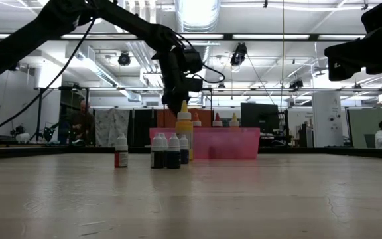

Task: Pick & Place food coloring
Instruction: Put the large green food coloring bottle into the pink bin

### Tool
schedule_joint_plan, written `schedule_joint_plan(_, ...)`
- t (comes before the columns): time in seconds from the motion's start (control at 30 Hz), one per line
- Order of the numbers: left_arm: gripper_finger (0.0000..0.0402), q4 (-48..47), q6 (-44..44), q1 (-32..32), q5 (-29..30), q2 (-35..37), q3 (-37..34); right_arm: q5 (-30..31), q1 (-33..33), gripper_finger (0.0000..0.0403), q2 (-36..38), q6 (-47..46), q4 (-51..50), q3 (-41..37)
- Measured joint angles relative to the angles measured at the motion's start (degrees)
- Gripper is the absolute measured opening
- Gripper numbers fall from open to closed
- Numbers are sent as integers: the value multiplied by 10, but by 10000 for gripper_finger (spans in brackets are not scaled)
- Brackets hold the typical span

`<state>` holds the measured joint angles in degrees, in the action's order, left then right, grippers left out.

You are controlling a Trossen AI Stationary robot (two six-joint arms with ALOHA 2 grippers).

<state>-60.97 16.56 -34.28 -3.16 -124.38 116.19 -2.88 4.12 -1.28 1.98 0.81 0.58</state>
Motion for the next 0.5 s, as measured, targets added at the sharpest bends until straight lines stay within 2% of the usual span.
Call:
schedule_joint_plan(0.27,95,6,-1,1,-2,0,-12,0,0,8,0,0,0,0)
schedule_joint_plan(0.5,127,9,-2,2,-2,0,-12,0,0,8,0,0,0,0)
